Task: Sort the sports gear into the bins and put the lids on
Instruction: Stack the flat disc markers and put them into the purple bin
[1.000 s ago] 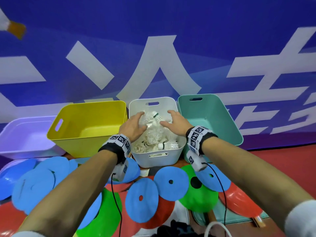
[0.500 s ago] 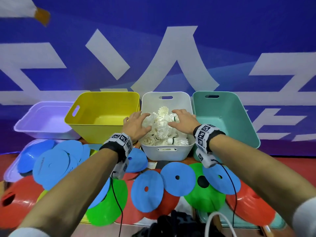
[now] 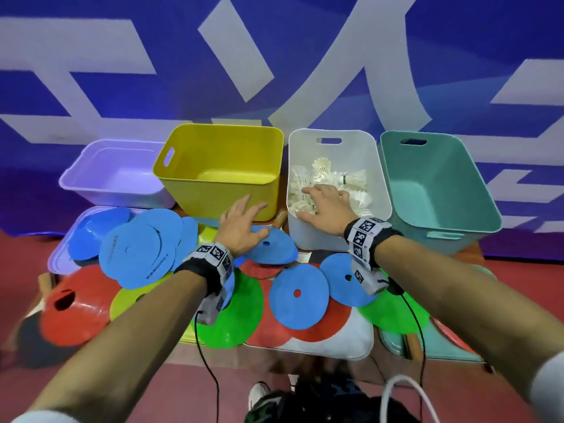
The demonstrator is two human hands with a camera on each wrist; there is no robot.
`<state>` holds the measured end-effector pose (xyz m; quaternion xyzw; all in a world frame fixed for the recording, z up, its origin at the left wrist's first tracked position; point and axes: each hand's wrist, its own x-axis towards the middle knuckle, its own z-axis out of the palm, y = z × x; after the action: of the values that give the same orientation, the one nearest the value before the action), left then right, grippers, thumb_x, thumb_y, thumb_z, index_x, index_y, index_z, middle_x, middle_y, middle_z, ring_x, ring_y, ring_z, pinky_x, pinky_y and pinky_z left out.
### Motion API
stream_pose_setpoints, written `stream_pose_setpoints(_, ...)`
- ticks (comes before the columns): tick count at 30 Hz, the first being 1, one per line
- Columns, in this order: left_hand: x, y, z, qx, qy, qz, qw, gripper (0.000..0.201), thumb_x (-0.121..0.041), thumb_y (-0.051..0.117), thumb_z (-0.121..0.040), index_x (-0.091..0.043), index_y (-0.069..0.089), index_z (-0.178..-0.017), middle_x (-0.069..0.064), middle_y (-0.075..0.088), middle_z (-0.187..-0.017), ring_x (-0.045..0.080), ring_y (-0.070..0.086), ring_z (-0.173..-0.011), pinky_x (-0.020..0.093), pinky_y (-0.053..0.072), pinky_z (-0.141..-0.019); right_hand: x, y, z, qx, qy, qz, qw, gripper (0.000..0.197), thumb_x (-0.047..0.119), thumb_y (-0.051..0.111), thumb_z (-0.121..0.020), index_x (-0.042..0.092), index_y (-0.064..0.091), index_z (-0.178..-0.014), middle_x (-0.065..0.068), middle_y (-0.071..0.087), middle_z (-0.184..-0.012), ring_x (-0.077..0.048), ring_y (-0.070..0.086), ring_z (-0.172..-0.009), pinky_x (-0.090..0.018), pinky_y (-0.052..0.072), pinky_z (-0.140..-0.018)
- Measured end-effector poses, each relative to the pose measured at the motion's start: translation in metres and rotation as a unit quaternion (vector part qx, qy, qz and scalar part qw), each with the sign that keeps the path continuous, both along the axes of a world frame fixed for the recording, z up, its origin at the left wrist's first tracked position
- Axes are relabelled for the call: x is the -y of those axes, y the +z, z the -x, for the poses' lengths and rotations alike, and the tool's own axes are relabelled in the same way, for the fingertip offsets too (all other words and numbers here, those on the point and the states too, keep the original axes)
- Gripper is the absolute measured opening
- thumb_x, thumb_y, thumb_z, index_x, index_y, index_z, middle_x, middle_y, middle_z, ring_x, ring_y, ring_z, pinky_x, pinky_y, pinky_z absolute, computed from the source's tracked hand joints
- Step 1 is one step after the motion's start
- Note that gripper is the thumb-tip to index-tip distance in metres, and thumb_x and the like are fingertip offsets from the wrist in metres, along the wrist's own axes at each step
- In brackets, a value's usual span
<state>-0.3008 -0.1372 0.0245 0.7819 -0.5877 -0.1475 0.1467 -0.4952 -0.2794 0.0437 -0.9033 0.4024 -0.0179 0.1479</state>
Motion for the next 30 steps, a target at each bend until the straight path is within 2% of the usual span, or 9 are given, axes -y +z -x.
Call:
stream_pose_setpoints(5,-0.035,-0.018,-0.013,-0.008,-0.018,-0.029,0.999,0.064,-0.051,0.054,-0.09,-0.033,0.033,-0.148,0.007,0.013,-0.162,0.028,0.013,-0.148,0.052,0.017,-0.114,-0.034,-0.006,-0.005,-0.019,-0.01,0.035,0.999,0.068,0.06,0.048,-0.09,0.03,0.031,-0.149,-0.007,0.017,-0.16,-0.026,0.002,-0.149,-0.049,0.004,-0.115)
stream_pose_setpoints(8,-0.05,-0.027,-0.024,0.007,-0.03,-0.056,0.998,0.069,-0.06,0.047,-0.085,-0.035,0.034,-0.148,0.006,0.019,-0.161,0.027,0.015,-0.148,0.05,0.015,-0.115,-0.052,-0.01,-0.009,-0.003,0.0,0.074,0.997,0.07,0.06,0.05,-0.089,0.028,0.033,-0.148,-0.009,0.015,-0.161,-0.028,-0.002,-0.149,-0.051,0.002,-0.115)
stream_pose_setpoints(11,-0.059,-0.036,-0.032,0.022,-0.036,-0.107,0.993,0.058,-0.061,0.047,-0.092,-0.037,0.04,-0.145,0.002,0.022,-0.16,0.024,0.015,-0.148,0.049,0.012,-0.116,-0.074,-0.017,-0.014,0.041,0.053,0.108,0.992,0.066,0.059,0.046,-0.089,0.024,0.041,-0.144,-0.009,0.023,-0.158,-0.028,0.003,-0.149,-0.048,0.003,-0.115)
stream_pose_setpoints(13,-0.064,-0.042,-0.036,0.015,-0.039,-0.126,0.991,0.058,-0.066,0.045,-0.091,-0.037,0.046,-0.141,0.001,0.026,-0.159,0.023,0.016,-0.147,0.05,0.012,-0.117,-0.09,-0.023,-0.016,0.066,0.092,0.122,0.986,0.061,0.055,0.046,-0.089,0.021,0.046,-0.139,-0.009,0.029,-0.155,-0.027,0.01,-0.148,-0.046,0.005,-0.114)
stream_pose_setpoints(17,-0.07,-0.052,-0.04,0.007,-0.047,-0.126,0.991,0.059,-0.066,0.045,-0.091,-0.034,0.047,-0.14,0.0,0.031,-0.157,0.021,0.021,-0.146,0.051,0.014,-0.117,-0.117,-0.038,-0.014,0.063,0.128,0.069,0.987,0.054,0.048,0.052,-0.094,0.019,0.046,-0.139,-0.008,0.035,-0.152,-0.026,0.028,-0.141,-0.042,0.016,-0.114)
stream_pose_setpoints(19,-0.071,-0.051,-0.04,0.017,-0.048,-0.12,0.991,0.058,-0.065,0.044,-0.092,-0.033,0.046,-0.14,0.0,0.034,-0.155,0.021,0.023,-0.145,0.051,0.015,-0.117,-0.121,-0.044,-0.01,0.037,0.112,0.023,0.993,0.056,0.048,0.053,-0.095,0.02,0.042,-0.142,-0.007,0.034,-0.152,-0.024,0.029,-0.14,-0.038,0.016,-0.112)
stream_pose_setpoints(21,-0.07,-0.048,-0.036,0.029,-0.056,-0.112,0.992,0.056,-0.063,0.044,-0.092,-0.033,0.046,-0.14,-0.001,0.036,-0.153,0.023,0.022,-0.145,0.052,0.013,-0.117,-0.118,-0.05,-0.004,0.01,0.074,-0.017,0.997,0.06,0.051,0.052,-0.095,0.021,0.038,-0.145,-0.007,0.032,-0.153,-0.024,0.028,-0.142,-0.04,0.017,-0.112)
stream_pose_setpoints(27,-0.061,-0.041,0.003,0.107,-0.119,-0.063,0.985,0.065,-0.064,0.035,-0.085,-0.034,0.044,-0.141,0.001,0.033,-0.156,0.029,-0.001,-0.15,0.06,-0.013,-0.113,-0.109,-0.064,0.036,-0.063,-0.044,-0.059,0.995,0.074,0.059,0.058,-0.088,0.022,0.033,-0.147,-0.005,0.035,-0.149,-0.025,0.032,-0.138,-0.043,0.022,-0.108)
stream_pose_setpoints(30,-0.051,-0.043,0.029,0.107,-0.152,-0.039,0.982,0.064,-0.059,0.037,-0.084,-0.031,0.046,-0.14,0.003,0.036,-0.154,0.029,0.0,-0.15,0.058,-0.014,-0.113,-0.106,-0.072,0.063,-0.101,-0.079,-0.085,0.988,0.079,0.065,0.058,-0.085,0.023,0.034,-0.147,-0.006,0.033,-0.15,-0.025,0.028,-0.141,-0.044,0.021,-0.109)
